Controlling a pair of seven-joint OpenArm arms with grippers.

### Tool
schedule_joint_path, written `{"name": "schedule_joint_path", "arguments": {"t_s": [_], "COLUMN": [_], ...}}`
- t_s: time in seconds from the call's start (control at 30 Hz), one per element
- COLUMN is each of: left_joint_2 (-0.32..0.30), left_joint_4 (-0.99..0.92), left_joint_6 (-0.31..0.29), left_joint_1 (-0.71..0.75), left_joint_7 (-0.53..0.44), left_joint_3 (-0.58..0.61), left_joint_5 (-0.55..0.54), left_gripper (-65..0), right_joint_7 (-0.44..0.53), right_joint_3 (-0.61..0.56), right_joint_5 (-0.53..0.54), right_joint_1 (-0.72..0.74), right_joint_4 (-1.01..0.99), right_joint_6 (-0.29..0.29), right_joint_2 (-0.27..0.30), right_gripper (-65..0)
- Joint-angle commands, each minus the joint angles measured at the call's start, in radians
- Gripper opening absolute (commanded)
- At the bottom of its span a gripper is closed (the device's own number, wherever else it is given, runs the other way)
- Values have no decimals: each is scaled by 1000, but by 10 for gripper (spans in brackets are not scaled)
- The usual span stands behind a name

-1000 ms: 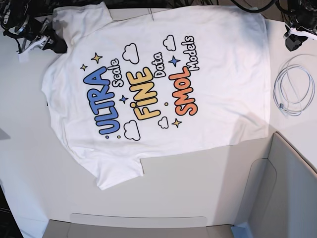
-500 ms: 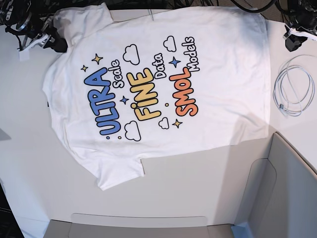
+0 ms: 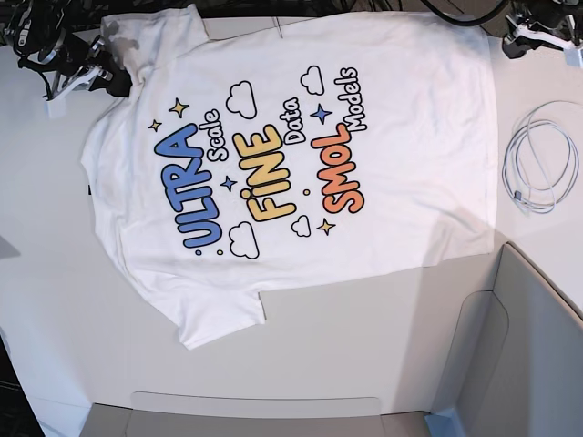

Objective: Layout the t-shirt on the table in an organized manner, then fold the t-shirt properly
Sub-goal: 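Lower both grippers to the shirt's shoulder edge and grasp it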

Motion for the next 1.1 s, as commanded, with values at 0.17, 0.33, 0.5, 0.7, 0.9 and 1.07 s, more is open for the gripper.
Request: {"name": "schedule_joint_path", "arguments": {"t_s": [0.17, 0.33, 0.5, 0.7, 0.9, 1.07], "left_joint_2": [-10, -10, -27, -68, -142, -199], "left_joint_4": [-103, -114, -114, -141, -177, -319], "left_joint_6": [6, 4, 4, 4, 6, 6], "left_joint_1": [59, 62, 59, 18, -56, -99], "left_joint_7": [-5, -5, -5, -5, -5, -5], "left_joint_3": [80, 85, 79, 85, 87, 169], "left_joint_5": [-17, -16, -10, -8, 89, 128], "left_gripper": [-485, -485, -484, -484, -483, -483], "right_joint_7": [-38, -38, -38, -38, -38, -38], "right_joint_3": [-5, -5, -5, -5, -5, -5], "right_joint_5": [-68, -109, -152, -152, -159, -159], "right_joint_1": [15, 23, 40, 40, 40, 40], "right_joint_4": [2, 2, 2, 2, 2, 2], "right_joint_6": [-4, -4, -4, -4, -2, -2], "right_joint_2": [9, 23, 20, 17, 20, 22], "right_gripper": [-650, -650, -650, -650, -650, -650]}}
